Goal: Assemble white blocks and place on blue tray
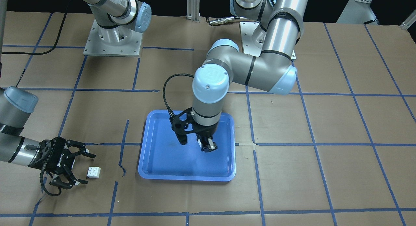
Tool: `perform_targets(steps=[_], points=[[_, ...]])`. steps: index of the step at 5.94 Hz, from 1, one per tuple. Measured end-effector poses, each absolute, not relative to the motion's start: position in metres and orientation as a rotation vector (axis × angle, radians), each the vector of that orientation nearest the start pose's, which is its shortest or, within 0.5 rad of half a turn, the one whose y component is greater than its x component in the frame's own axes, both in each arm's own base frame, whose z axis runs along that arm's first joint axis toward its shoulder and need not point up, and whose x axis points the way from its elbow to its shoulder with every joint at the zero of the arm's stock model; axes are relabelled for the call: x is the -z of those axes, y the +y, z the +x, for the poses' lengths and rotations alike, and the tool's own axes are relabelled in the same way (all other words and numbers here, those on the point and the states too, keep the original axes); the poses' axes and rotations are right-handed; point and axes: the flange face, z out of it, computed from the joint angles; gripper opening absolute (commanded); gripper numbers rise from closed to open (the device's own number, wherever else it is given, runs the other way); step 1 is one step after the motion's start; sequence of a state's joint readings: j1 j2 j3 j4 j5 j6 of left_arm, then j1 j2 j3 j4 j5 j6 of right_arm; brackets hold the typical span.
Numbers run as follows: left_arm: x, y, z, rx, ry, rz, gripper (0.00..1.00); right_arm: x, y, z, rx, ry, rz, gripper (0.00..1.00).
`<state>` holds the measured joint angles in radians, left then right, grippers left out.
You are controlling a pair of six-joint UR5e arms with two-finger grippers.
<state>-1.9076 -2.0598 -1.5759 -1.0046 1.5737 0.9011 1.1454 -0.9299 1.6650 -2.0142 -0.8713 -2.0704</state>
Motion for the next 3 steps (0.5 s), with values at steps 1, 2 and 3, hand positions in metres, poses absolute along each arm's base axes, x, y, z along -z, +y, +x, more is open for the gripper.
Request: perform_targets(steps=[1, 2, 3], points=[[-0.249, -0.558, -0.355, 0.077, 2.362, 2.035, 0.03, -0.138, -0.645, -0.075, 0.760, 1.837, -1.770, 0.89], [-0.235, -0.545, -0.363, 0.047, 2.242, 2.174, 0.02, -0.138, -0.645, -0.075, 0.761, 1.837, -1.765, 0.72], [-0.222, -0.534, -0.367, 0.027, 2.193, 2.231, 0.03, -0.138, -0.645, -0.075, 0.763, 1.837, -1.764, 0.55]])
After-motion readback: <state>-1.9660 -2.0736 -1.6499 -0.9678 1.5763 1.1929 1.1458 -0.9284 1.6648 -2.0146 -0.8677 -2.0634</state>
